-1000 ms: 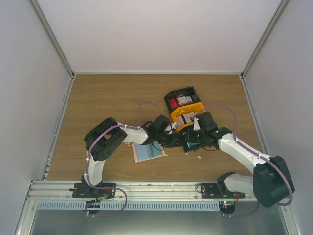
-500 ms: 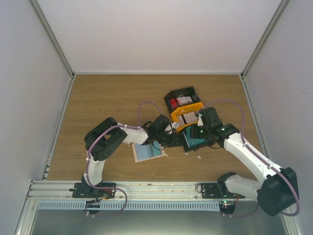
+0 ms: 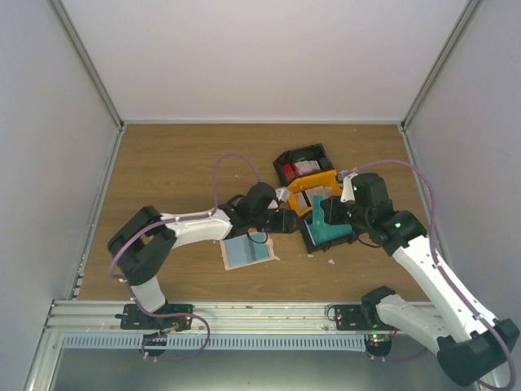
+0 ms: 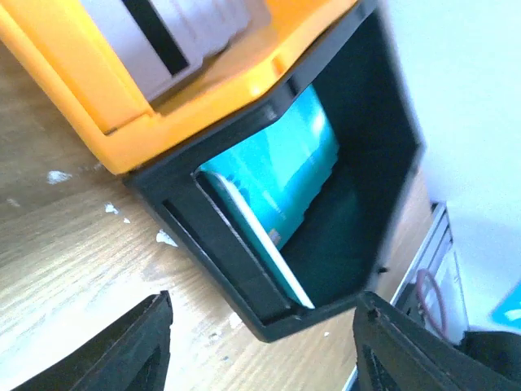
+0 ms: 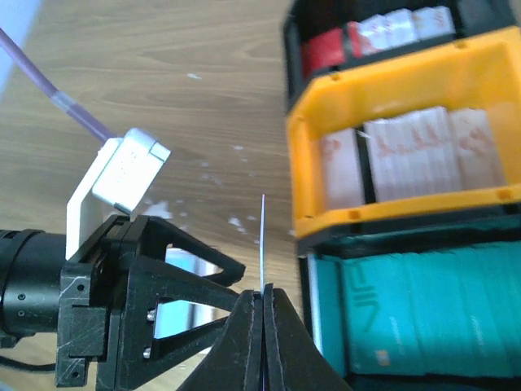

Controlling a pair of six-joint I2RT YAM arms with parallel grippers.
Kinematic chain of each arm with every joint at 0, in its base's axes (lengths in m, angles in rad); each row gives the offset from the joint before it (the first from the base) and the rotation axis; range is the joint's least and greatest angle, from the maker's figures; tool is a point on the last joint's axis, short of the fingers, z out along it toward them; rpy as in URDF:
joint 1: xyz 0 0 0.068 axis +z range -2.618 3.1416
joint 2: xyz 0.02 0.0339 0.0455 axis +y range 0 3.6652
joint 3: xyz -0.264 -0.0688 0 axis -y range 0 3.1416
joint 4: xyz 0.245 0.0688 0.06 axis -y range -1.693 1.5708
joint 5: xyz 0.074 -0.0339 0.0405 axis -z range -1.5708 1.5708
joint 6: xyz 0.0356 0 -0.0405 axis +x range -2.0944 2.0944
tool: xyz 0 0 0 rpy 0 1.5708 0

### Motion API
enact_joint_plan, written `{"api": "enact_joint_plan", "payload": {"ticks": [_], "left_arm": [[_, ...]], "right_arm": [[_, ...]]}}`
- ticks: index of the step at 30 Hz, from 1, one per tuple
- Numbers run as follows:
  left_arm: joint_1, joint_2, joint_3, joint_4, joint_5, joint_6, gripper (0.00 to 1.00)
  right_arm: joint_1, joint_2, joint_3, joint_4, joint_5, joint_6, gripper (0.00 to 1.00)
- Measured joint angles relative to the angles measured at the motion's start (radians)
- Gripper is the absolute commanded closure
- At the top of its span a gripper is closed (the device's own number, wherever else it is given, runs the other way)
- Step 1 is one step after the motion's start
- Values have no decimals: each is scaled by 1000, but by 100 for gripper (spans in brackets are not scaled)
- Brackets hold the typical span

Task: Put the credit cards into the card holder
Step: Pick up the credit card from the storage box.

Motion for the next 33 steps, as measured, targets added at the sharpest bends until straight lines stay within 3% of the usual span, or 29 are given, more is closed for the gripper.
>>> {"api": "enact_joint_plan", "payload": {"ticks": [12, 20, 25, 33], "left_arm": [[29, -517, -240, -24, -152, 47, 1], [72, -762, -338, -22, -122, 40, 1], [81, -776, -374, 18, -37, -1, 16], [81, -749, -394, 132, 79, -76, 65]], "right_arm": [[1, -32, -92, 337, -353, 19, 100], [10, 24, -205, 652, -610, 145, 100], [27, 31, -255, 797, -714, 235, 100], [55, 27, -318, 959, -807, 347, 99]]}}
